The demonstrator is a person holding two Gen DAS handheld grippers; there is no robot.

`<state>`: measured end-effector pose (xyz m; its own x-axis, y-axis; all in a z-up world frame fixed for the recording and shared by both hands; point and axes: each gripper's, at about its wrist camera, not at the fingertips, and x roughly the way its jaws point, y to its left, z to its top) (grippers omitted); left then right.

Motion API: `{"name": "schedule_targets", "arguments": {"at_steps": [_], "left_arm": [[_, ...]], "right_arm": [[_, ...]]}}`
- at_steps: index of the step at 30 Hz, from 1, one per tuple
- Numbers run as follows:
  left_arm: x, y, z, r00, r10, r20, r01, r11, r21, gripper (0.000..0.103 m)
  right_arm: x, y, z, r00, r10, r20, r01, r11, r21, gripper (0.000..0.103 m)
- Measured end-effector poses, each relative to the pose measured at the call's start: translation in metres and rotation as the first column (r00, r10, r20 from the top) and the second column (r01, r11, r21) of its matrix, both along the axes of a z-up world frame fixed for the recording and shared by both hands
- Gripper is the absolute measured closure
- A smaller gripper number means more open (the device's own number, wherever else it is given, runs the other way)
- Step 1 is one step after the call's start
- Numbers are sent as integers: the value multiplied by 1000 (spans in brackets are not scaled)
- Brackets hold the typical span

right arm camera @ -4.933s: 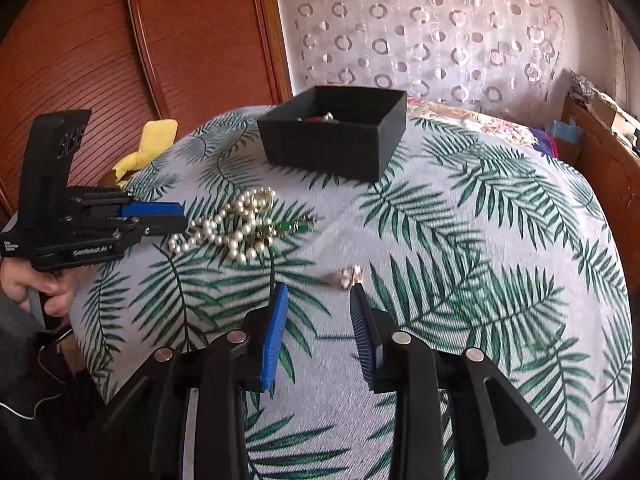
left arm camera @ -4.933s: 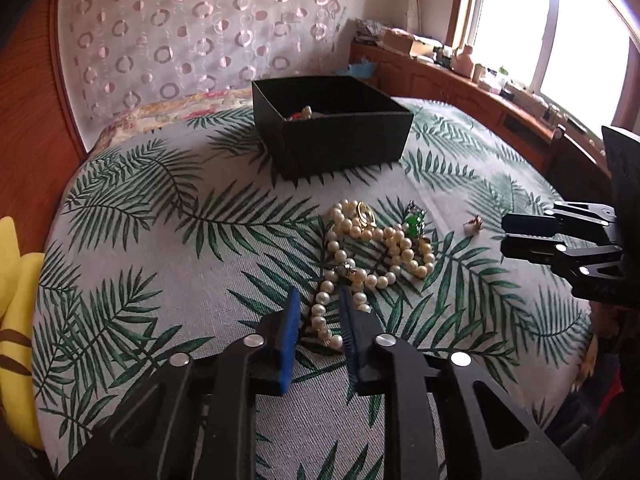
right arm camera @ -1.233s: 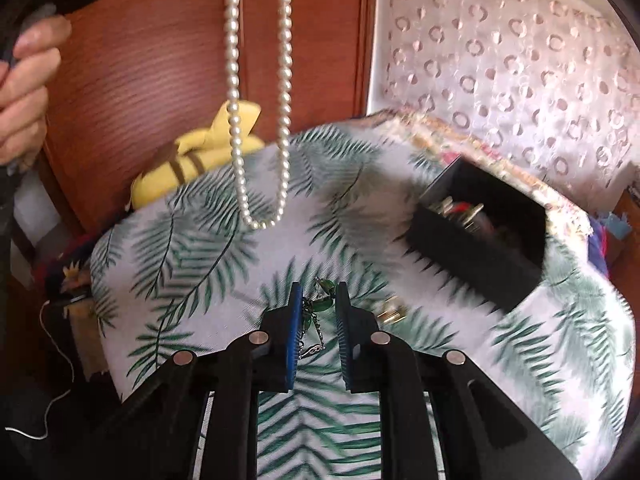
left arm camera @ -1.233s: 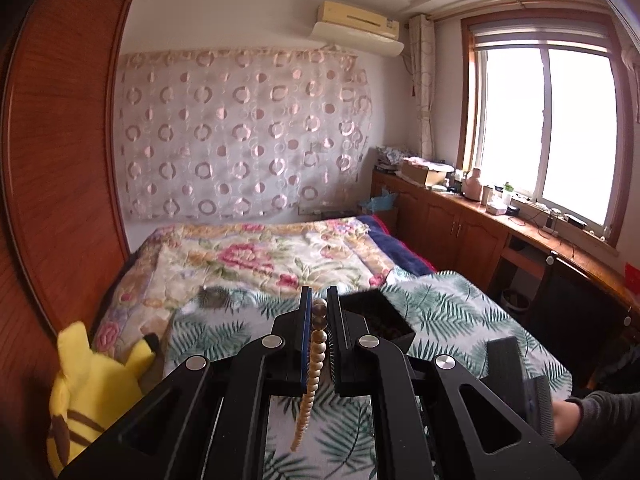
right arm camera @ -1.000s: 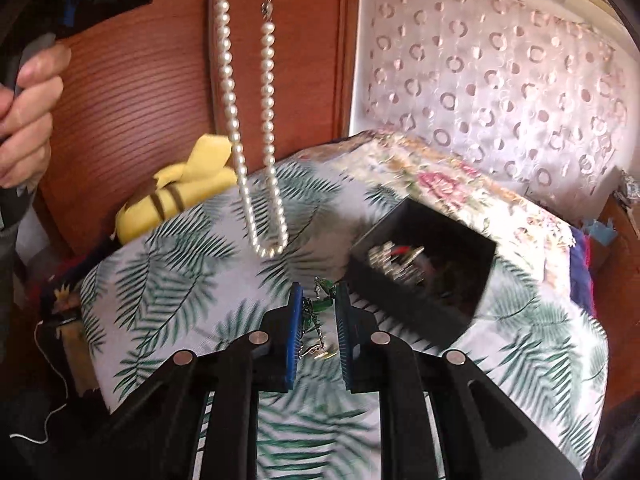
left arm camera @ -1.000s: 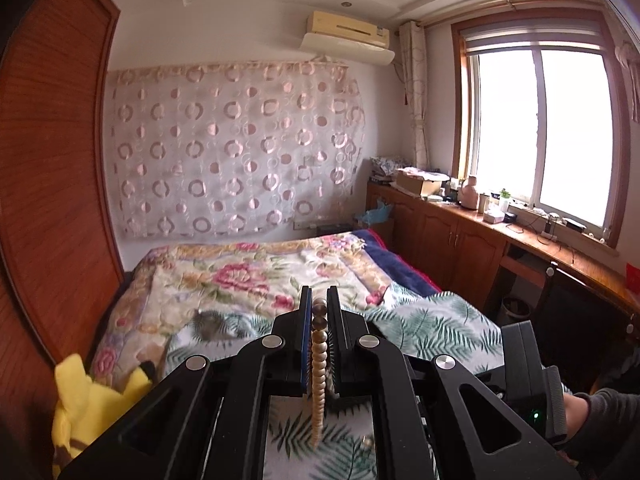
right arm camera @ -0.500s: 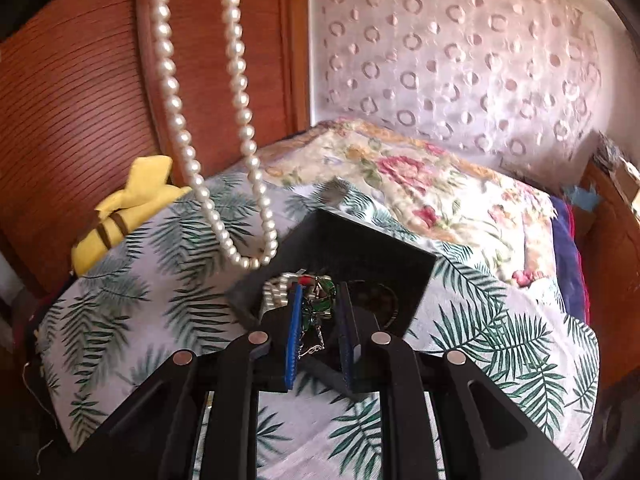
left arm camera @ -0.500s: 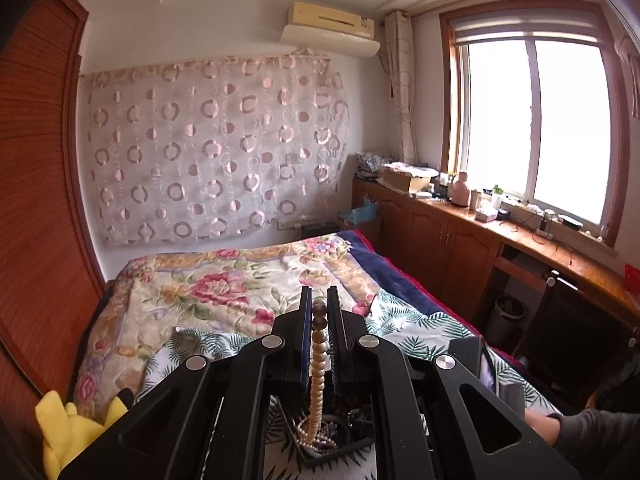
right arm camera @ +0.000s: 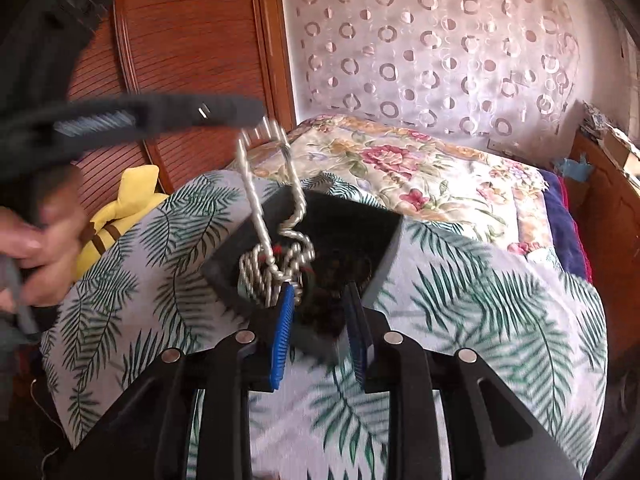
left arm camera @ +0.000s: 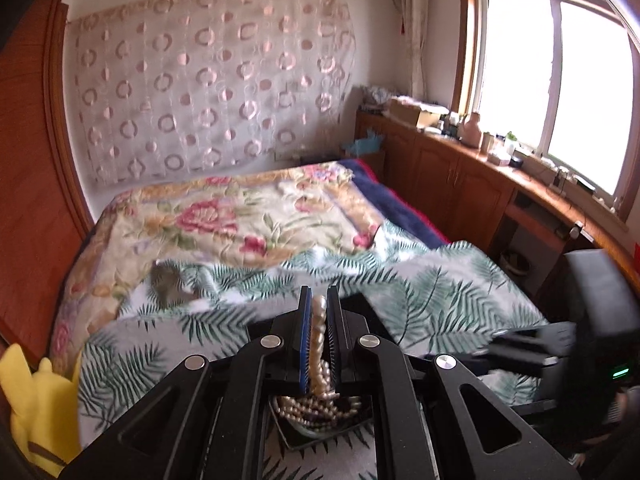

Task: Organize jewelry
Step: 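Lower the pendant into the box with the right gripper while the left drops the pearls in, then grasp the gold ring with the left gripper while the right grasps the flower earring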

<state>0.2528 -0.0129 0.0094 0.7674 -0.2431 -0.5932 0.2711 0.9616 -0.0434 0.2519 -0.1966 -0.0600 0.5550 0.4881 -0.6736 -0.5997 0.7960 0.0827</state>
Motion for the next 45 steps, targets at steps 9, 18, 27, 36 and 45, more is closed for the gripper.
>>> {"name": "schedule_targets", "arguments": {"at_steps": [9, 18, 27, 36, 45], "left_arm": [[-46, 13, -48, 999, -6, -43, 7, 1000, 17, 54], [-83, 34, -99, 989, 8, -150, -7, 1000, 10, 45], [-95, 31, -122, 975, -14, -221, 24, 999, 41, 44], [-101, 9, -126, 971, -62, -232, 78, 995, 59, 50], [-97, -11, -130, 973, -66, -220, 91, 990, 106, 76]], "right_arm": [[-58, -32, -27, 999, 9, -35, -10, 1000, -27, 73], [-88, -37, -60, 995, 15, -98, -22, 997, -71, 65], [-89, -20, -66, 997, 13, -73, -25, 987, -160, 65], [-93, -21, -63, 999, 28, -36, -34, 984, -175, 88], [-94, -29, -52, 1000, 21, -21, -23, 990, -139, 88]]}}
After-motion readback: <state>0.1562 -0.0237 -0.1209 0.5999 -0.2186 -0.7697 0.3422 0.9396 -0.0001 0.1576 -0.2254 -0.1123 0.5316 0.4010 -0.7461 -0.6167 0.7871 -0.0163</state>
